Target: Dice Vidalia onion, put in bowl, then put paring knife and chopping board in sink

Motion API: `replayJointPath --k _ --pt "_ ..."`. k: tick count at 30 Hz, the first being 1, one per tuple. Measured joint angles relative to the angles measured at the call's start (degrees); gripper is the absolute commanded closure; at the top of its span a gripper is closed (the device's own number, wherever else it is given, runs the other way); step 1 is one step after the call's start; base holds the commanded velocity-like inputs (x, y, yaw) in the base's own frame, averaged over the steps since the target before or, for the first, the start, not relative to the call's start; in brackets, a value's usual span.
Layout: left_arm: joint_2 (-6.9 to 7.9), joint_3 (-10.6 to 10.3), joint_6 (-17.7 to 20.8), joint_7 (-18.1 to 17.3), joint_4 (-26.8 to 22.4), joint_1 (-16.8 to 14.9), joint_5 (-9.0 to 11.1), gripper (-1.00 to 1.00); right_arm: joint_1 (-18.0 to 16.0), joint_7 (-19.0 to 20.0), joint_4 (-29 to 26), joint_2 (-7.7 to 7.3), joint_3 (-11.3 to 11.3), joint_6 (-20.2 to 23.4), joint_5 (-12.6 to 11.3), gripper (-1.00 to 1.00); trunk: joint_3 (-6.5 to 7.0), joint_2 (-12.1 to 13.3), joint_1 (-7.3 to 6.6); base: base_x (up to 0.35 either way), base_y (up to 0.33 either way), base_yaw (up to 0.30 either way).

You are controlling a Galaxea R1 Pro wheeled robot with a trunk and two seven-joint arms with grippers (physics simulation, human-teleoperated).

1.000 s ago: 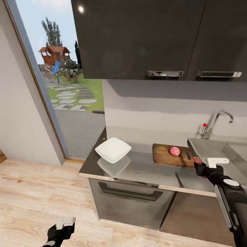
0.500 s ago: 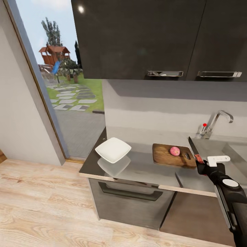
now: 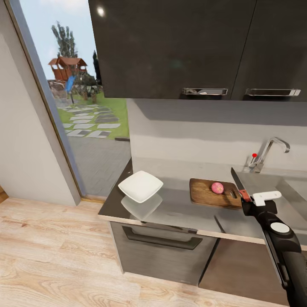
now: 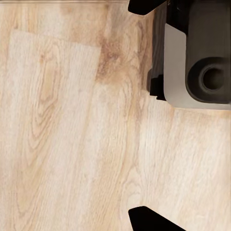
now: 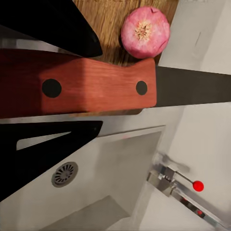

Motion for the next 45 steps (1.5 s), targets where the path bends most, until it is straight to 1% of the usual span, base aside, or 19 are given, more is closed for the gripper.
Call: replayJointPath --k 4,7,9,12,15,20,22,25,27,30,32,33,35,38,41,45 --pt "-0.63 -0.5 0.1 0.8 0.0 0.0 -0.4 -1.00 0.0 0.0 0.0 0.06 0.1 -0.2 0.1 1.00 0.00 0.0 0.00 0.000 -0.080 0.000" --pt "-0.80 -1.4 0.2 1.6 0.0 0.1 -0.8 -1.00 0.0 0.0 0.0 0.14 0.2 -0.9 0.1 1.00 0.00 0.0 0.00 0.000 -0.234 0.000" --pt "-0.84 -1.7 0.2 1.8 0.0 0.1 -0.9 -1.00 0.0 0.1 0.0 0.19 0.5 -1.1 0.1 1.00 0.00 0.0 0.00 0.000 -0.265 0.000" --pt "-0.86 -1.9 0.2 1.9 0.0 0.1 -1.0 -1.00 0.0 0.0 0.0 0.28 2.6 -1.2 0.0 1.00 0.00 0.0 0.00 0.000 -0.278 0.000" --pt "-0.87 -1.9 0.2 1.9 0.0 0.1 -1.0 -1.00 0.0 -0.1 0.0 0.32 3.9 -1.3 0.1 1.00 0.00 0.0 0.00 0.000 -0.283 0.000" --pt "-0.87 -1.9 0.2 1.9 0.0 0.1 -1.0 -1.00 0.0 -0.2 0.0 0.36 4.5 -1.2 0.2 1.00 0.00 0.0 0.00 0.000 -0.285 0.000" --pt "-0.87 -1.9 0.2 1.9 0.0 0.1 -1.0 -1.00 0.0 -0.3 0.0 0.43 4.9 -1.2 0.6 1.00 0.00 0.0 0.00 0.000 -0.285 0.000" --pt "-0.82 -2.0 0.2 1.9 0.0 0.1 -1.0 -1.00 0.0 -0.9 0.0 0.92 6.8 -1.3 2.7 1.00 0.00 0.0 0.00 0.000 -0.277 0.000" --pt "-0.80 -1.9 0.2 1.9 0.0 0.1 -1.0 -1.00 0.0 -1.6 0.1 2.02 7.9 -1.3 4.8 1.00 0.00 0.0 0.00 0.000 -0.162 0.000" --pt "-0.76 -2.0 0.2 1.9 0.0 0.1 -1.0 -1.00 0.0 -2.8 0.1 3.36 8.3 -1.4 6.3 1.00 0.00 0.0 0.00 0.000 -0.071 0.000" --pt "-0.72 -2.0 0.2 1.9 0.0 0.1 -1.0 -1.00 0.0 -4.6 0.2 4.27 8.5 -1.4 7.2 1.00 0.00 0.0 0.00 0.000 -0.027 0.000" --pt "-0.72 -2.0 0.2 1.9 0.0 0.1 -1.0 -1.00 0.0 -5.2 0.2 4.41 8.5 -1.5 7.4 1.00 0.00 0.0 0.00 0.000 -0.015 0.000" --pt "-0.70 -2.0 0.2 1.9 -0.1 0.1 -1.0 -1.00 0.0 -7.5 0.3 4.72 8.5 -1.8 7.7 1.00 0.00 0.0 0.00 0.000 -0.009 0.000" --pt "-0.70 -2.0 0.2 1.9 -0.1 0.1 -1.0 -1.00 0.0 -10.1 0.5 4.91 8.7 -2.6 7.7 1.00 0.00 0.0 0.00 0.000 -0.004 0.000" --pt "-0.70 -2.0 0.2 1.9 -0.1 0.1 -1.0 -1.00 0.0 -11.4 0.6 5.11 9.2 -3.0 7.6 1.00 0.00 0.0 0.00 0.000 -0.001 0.000" --pt "-0.63 -2.0 0.2 1.9 -0.1 0.1 -1.0 -1.00 0.0 -12.7 0.8 5.42 10.9 -3.2 7.6 1.00 0.00 0.0 0.00 0.000 0.000 0.000"
